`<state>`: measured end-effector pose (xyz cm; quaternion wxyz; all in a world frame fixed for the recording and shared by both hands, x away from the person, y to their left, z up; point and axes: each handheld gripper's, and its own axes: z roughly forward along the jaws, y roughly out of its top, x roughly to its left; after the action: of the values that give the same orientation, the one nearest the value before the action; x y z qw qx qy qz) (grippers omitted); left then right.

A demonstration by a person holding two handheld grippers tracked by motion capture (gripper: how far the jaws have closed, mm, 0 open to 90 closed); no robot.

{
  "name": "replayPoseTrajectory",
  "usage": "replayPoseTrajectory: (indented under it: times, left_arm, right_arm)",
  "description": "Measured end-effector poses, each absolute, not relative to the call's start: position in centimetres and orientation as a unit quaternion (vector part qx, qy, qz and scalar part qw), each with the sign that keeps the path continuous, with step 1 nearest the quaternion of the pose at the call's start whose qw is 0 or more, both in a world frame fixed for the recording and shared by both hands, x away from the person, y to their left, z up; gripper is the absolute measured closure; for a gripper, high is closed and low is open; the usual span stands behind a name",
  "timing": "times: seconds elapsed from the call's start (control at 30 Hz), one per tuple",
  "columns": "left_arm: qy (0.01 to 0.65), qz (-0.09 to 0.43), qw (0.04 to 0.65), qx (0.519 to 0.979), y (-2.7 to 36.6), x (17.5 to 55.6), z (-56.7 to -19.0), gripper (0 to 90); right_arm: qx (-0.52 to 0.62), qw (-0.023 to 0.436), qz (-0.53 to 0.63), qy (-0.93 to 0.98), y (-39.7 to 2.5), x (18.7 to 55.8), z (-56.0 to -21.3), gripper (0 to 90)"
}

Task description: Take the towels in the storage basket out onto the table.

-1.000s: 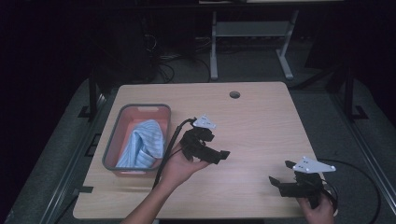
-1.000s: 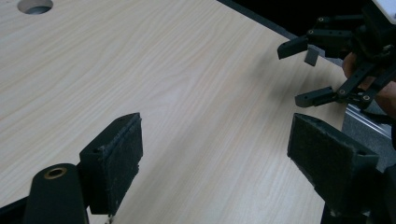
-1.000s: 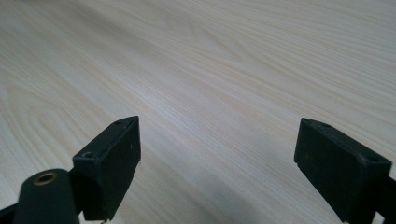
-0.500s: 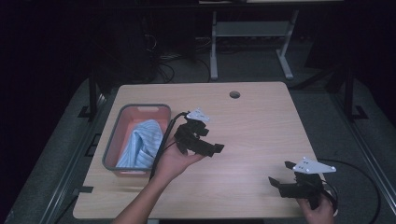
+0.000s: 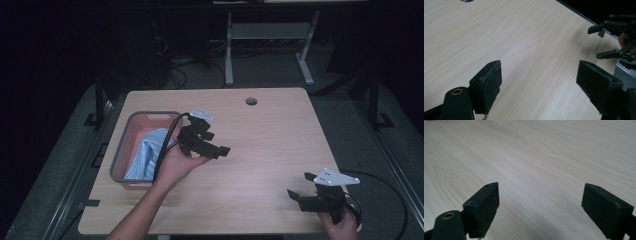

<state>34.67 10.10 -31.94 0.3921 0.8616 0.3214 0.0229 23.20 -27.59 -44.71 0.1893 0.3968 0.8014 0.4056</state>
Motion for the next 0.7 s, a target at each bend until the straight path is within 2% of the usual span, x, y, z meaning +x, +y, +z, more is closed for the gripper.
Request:
replayPoseTrajectory:
  times: [0.4,0.7]
  left_arm:
    - [0.358,0.014,0.403,0.842,13.4,35.3,-31.2,20.1]
    - [0.395,0.029,0.401,0.826,16.4,35.6,-30.8,21.2]
  right_arm:
    - [0.393,0.189,0.405,0.803,-27.4,23.2,-44.6,14.1]
    - [0.391,0.189,0.407,0.804,-27.4,23.2,-44.7,14.1]
